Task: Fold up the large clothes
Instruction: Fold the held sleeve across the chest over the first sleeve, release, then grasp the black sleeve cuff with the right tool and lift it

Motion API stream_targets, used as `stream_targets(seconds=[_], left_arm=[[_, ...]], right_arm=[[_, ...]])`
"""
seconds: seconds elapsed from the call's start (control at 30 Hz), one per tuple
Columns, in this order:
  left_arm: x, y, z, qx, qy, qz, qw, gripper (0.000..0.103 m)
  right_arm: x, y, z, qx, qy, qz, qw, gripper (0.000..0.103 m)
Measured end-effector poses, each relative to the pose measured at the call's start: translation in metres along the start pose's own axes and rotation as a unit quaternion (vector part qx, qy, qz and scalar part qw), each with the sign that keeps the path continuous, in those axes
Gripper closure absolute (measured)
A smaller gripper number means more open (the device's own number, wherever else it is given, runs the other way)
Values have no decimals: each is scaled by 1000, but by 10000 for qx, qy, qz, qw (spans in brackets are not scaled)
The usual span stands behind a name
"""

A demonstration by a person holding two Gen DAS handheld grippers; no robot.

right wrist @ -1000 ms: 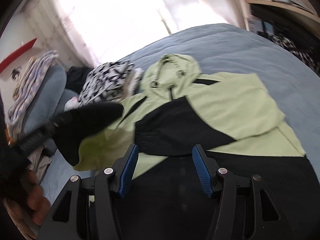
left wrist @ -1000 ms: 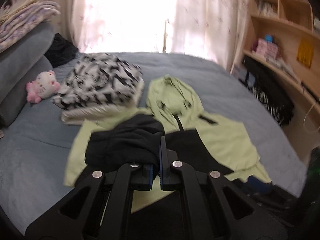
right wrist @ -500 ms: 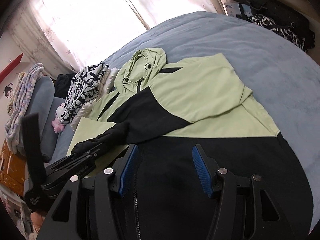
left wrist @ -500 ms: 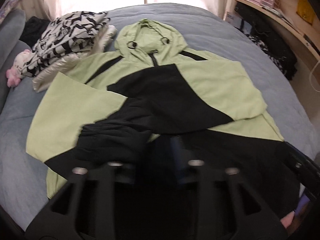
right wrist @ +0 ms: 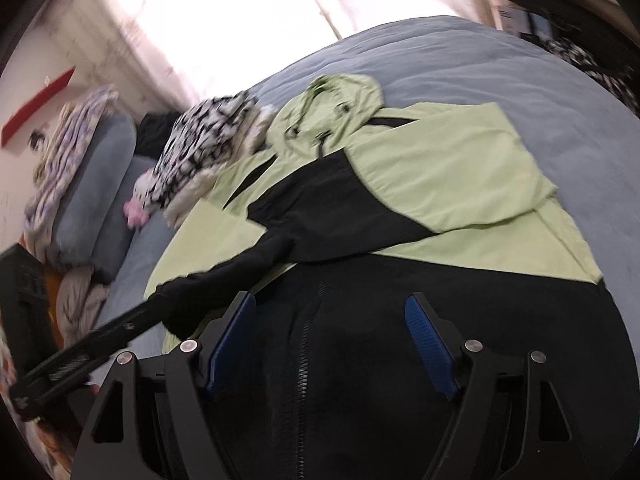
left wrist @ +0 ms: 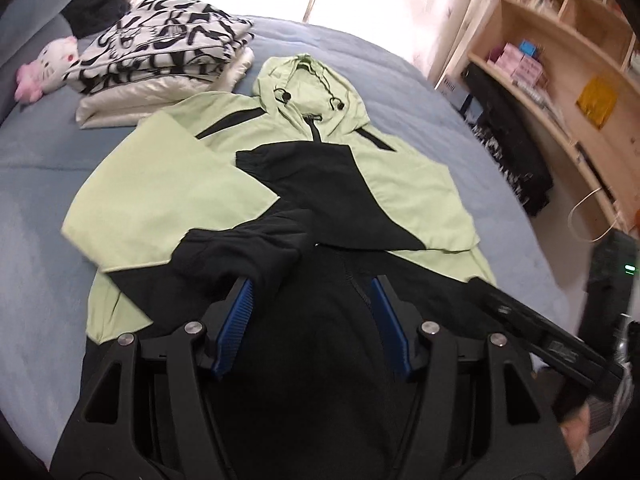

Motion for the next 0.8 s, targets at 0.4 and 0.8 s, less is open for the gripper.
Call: stream_targets(seconds=[0.4, 0.8], left_arm=[[-66, 44, 38, 238, 175, -491, 9984, 46], [-154, 49, 58, 156, 1143, -837, 9898, 46]], right_arm=[[-122, -55, 31, -740, 1720, -250, 9820, 21], [-168, -143, 108, -1434, 3313, 498, 9312, 18]])
Point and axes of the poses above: each gripper's, at about its wrist camera, not at the fingertips, and y roughly against the way its jaws point, x to its right, z to its underside, the point moved 8 cm from there along -y, roughly the way its jaws point, and after that the axes turned 3 degrees about -y, right-handed, at the moved point
